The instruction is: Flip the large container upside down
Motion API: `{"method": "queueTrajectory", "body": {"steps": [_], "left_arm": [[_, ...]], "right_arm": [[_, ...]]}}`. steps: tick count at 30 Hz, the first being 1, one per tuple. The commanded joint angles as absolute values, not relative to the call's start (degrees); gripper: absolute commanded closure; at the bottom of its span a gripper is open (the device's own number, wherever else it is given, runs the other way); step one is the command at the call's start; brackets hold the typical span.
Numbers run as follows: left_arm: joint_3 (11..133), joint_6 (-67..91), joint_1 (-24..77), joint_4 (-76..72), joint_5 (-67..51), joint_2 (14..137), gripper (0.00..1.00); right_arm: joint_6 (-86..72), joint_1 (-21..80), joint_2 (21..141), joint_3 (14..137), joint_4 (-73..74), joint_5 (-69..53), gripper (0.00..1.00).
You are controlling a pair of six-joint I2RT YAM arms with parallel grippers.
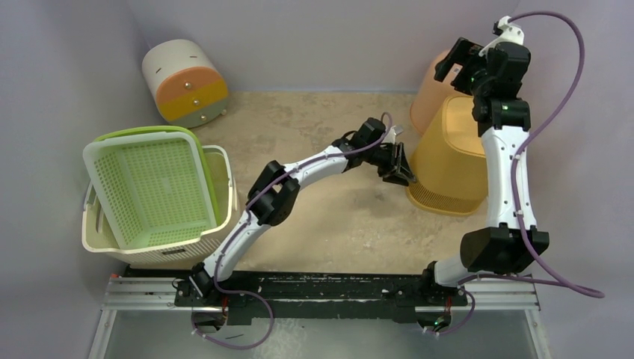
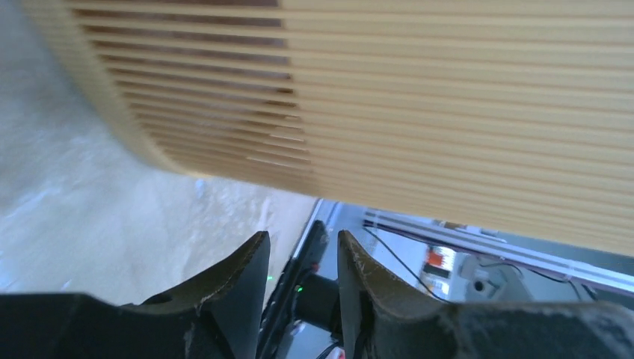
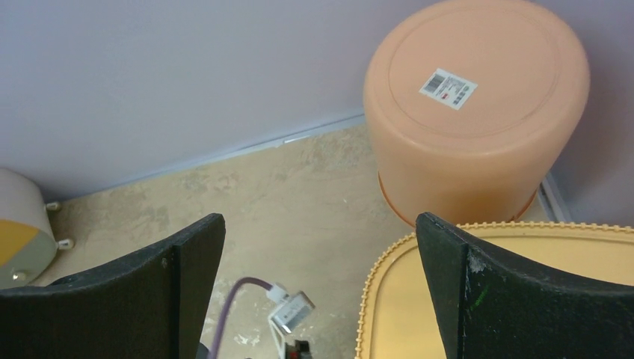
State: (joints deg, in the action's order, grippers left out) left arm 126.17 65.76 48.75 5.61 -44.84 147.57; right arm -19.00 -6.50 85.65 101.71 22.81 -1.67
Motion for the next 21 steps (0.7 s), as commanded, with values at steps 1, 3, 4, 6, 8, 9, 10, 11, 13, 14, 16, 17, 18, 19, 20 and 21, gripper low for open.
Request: {"method": "queueTrajectory", "body": {"steps": [1,3,4,6,8,9,10,11,13,14,16,17,18,19,20,21], "left_arm": [[129.5,48.1,45.4,24.3,-36.4,134.6,0.64],[129.3,41.4,45.0,32.2,-30.2,130.0,0.63],[129.2,38.3,45.0,35.8,-26.3,127.8,0.62],[128.8,33.4,45.0,41.3,-18.5,123.0,0.57],[128.0,29.5,45.0,45.0,-10.6,118.3,0.55],[127.7,28.1,45.0,46.4,-7.1,116.3,0.54],[127.6,27.0,44.9,47.7,-3.7,114.3,0.53],[128.0,26.1,44.7,49.0,-1.0,112.7,0.53],[129.5,25.0,44.4,51.8,4.7,110.0,0.52],[130.2,24.6,44.2,53.3,7.3,108.7,0.52],[130.7,23.9,44.0,55.9,13.4,106.0,0.51],[130.5,23.9,43.8,57.5,16.5,104.1,0.51],[130.0,24.5,43.3,59.0,19.5,102.7,0.5],[129.0,25.5,42.6,60.5,22.0,101.2,0.49],[127.4,26.8,41.6,62.1,24.0,99.7,0.49],[125.3,27.8,40.5,62.6,25.5,97.8,0.48]], "right_arm": [[-18.8,-6.2,83.3,98.5,19.1,-6.8,0.0],[-18.6,-5.3,83.5,96.5,19.1,-8.4,0.0],[-18.4,-4.6,83.8,95.6,19.5,-9.0,0.0],[-17.6,-2.4,84.3,94.4,20.2,-9.3,0.0],[-16.8,0.7,84.4,93.5,20.3,-8.2,0.0],[-16.7,2.3,84.3,93.2,20.0,-7.7,0.0],[-16.8,3.4,84.3,92.9,19.6,-7.7,0.0],[-17.2,4.5,84.4,92.6,19.3,-8.0,0.0],[-17.7,5.5,84.9,91.9,18.7,-8.9,0.0],[-17.9,6.0,85.3,91.7,18.8,-9.1,0.0],[-17.8,6.7,86.3,91.2,19.3,-9.3,0.0],[-17.7,7.1,87.0,90.8,19.7,-9.1,0.0],[-17.7,7.7,87.5,90.2,20.1,-8.5,0.0],[-17.6,8.1,87.9,89.5,20.3,-7.7,0.0],[-17.6,8.4,88.4,88.3,20.6,-6.7,0.0],[-17.6,8.6,88.8,87.3,20.8,-5.9,0.0]]}}
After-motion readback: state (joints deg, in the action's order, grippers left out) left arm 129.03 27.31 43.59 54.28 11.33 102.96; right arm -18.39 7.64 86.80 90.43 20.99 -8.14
